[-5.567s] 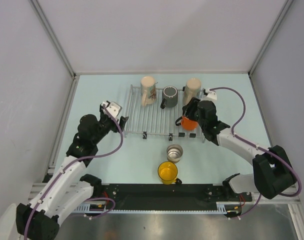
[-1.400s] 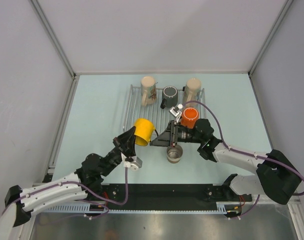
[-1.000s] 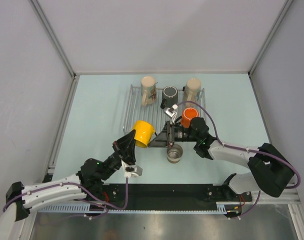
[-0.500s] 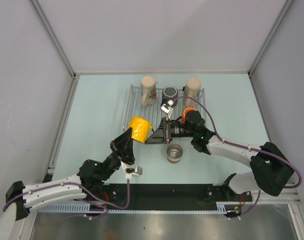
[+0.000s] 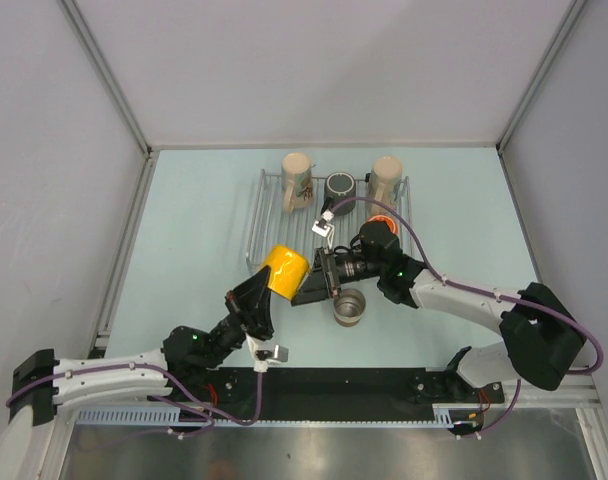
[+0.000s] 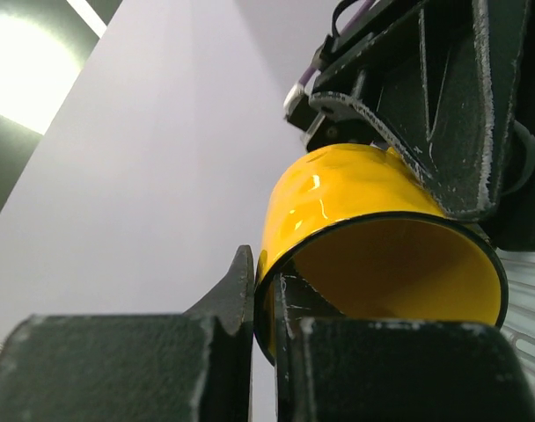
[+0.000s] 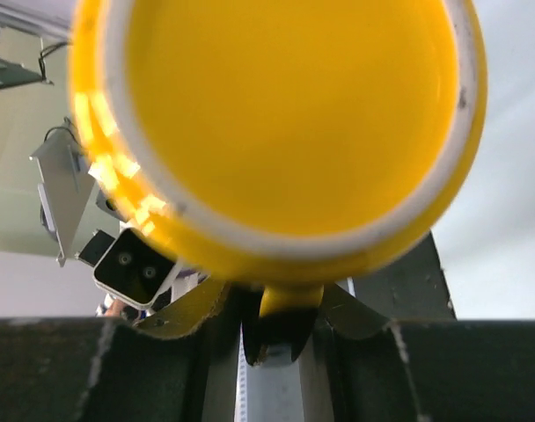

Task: Load the cups into the dish rack

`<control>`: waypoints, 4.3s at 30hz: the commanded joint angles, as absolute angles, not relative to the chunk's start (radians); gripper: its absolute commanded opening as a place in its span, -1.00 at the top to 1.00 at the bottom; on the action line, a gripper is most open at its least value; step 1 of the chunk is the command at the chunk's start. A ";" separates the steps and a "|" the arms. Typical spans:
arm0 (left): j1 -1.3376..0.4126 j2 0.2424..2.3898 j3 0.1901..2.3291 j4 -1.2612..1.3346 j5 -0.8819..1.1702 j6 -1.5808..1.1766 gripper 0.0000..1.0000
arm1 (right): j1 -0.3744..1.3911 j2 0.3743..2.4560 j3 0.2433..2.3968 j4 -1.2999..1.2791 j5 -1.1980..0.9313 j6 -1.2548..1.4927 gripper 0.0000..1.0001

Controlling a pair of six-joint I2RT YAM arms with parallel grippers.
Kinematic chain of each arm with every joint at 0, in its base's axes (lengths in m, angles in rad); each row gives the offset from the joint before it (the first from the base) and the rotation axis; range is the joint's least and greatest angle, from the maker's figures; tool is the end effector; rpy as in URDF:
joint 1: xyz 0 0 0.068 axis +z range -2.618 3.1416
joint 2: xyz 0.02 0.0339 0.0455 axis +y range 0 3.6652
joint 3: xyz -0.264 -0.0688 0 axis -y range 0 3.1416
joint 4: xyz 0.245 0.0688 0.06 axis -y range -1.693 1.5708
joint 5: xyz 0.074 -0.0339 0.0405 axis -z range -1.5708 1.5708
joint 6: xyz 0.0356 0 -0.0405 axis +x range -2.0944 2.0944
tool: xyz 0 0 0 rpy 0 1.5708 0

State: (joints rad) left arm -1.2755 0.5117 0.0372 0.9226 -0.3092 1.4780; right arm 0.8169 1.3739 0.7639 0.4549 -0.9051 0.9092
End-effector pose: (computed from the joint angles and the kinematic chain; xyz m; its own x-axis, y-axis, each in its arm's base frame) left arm 0.0489 -0.1235 0.2310 0.8396 0.4989 -0.2148 -0.0485 0.4627 0.8852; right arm 0.1838 0.2367 0.2664 -0.8399 -0.1826 -0.5111 -0.5200 0.0005 0.8542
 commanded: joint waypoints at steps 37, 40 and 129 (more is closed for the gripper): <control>-1.328 0.291 -0.094 0.965 -0.310 1.379 -0.49 | 0.674 1.235 1.008 0.187 -0.646 0.614 1.00; -1.327 0.310 -0.094 0.948 -0.321 1.342 -0.46 | 0.618 1.299 1.074 0.169 -0.634 0.609 1.00; -0.333 0.948 0.420 0.439 -0.143 0.229 -0.06 | 0.756 2.094 1.982 -0.549 -0.037 0.282 -0.21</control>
